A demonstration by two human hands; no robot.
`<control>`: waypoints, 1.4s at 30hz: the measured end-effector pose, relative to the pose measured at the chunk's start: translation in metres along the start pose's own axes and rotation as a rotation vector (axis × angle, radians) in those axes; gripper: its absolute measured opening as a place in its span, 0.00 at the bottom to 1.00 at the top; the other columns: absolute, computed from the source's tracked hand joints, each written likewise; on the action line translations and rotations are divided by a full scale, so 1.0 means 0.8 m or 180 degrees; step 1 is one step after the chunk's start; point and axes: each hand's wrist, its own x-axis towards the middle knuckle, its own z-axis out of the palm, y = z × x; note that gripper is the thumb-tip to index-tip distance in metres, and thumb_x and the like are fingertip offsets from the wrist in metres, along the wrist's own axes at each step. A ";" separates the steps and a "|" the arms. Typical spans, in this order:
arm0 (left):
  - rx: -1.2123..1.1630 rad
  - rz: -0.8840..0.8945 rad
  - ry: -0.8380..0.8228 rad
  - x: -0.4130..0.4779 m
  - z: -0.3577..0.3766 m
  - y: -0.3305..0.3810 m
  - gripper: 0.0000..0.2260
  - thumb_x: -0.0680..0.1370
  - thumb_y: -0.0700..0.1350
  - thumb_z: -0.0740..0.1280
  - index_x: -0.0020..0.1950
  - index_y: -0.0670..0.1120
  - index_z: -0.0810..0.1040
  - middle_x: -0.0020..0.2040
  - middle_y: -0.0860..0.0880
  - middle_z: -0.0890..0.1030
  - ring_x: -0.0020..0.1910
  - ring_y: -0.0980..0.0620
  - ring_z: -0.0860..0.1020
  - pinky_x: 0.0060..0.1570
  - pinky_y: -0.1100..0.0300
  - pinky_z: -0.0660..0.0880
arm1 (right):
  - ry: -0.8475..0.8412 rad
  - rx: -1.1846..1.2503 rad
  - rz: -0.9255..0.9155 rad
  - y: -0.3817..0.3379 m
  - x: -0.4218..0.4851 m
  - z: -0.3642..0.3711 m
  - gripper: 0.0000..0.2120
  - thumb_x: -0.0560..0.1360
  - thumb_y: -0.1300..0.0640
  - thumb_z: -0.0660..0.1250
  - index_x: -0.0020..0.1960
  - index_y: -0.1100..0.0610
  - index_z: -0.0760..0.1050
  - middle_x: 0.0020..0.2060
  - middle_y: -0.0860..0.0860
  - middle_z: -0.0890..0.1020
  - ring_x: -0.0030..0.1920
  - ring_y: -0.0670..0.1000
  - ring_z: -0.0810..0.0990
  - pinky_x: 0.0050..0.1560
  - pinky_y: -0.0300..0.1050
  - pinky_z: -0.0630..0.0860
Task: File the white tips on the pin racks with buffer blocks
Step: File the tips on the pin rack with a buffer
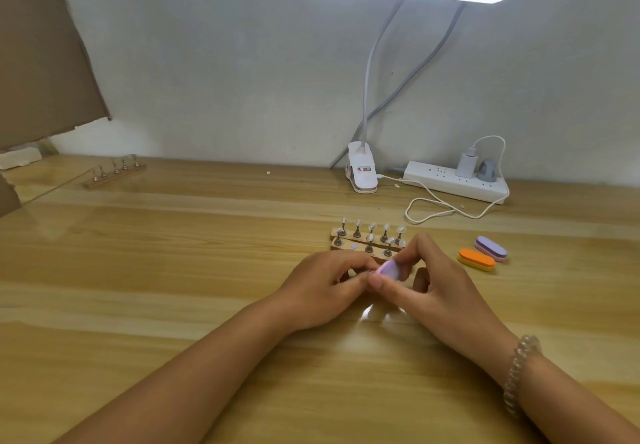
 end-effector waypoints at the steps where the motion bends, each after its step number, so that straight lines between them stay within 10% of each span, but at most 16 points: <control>1: -0.0017 -0.0033 0.0018 0.000 0.000 0.000 0.09 0.81 0.49 0.65 0.46 0.63 0.78 0.41 0.63 0.79 0.38 0.60 0.73 0.38 0.60 0.68 | -0.0098 -0.0069 -0.0054 0.000 -0.002 0.000 0.22 0.64 0.35 0.72 0.46 0.50 0.71 0.39 0.47 0.79 0.31 0.45 0.72 0.33 0.42 0.69; 23: -0.0233 -0.0078 0.0095 0.001 -0.004 0.005 0.10 0.81 0.46 0.64 0.43 0.60 0.78 0.39 0.62 0.79 0.37 0.57 0.74 0.40 0.56 0.70 | -0.0054 -0.0097 0.0097 0.001 -0.001 0.003 0.23 0.63 0.33 0.72 0.44 0.48 0.68 0.37 0.47 0.78 0.31 0.44 0.73 0.34 0.45 0.71; 31: -0.0487 -0.0059 0.0157 0.000 -0.003 0.006 0.09 0.82 0.44 0.64 0.47 0.56 0.81 0.43 0.56 0.83 0.46 0.46 0.81 0.51 0.46 0.77 | 0.0541 0.0514 0.0454 0.004 0.007 -0.004 0.25 0.62 0.34 0.71 0.49 0.52 0.73 0.42 0.47 0.80 0.40 0.39 0.77 0.39 0.29 0.70; 42: -0.0218 0.0013 0.0065 0.001 -0.002 0.002 0.07 0.81 0.44 0.66 0.48 0.55 0.81 0.39 0.63 0.80 0.33 0.62 0.72 0.37 0.62 0.67 | 0.0171 0.0256 0.0043 0.000 0.002 0.000 0.20 0.66 0.34 0.69 0.47 0.48 0.74 0.41 0.43 0.80 0.36 0.44 0.77 0.36 0.44 0.73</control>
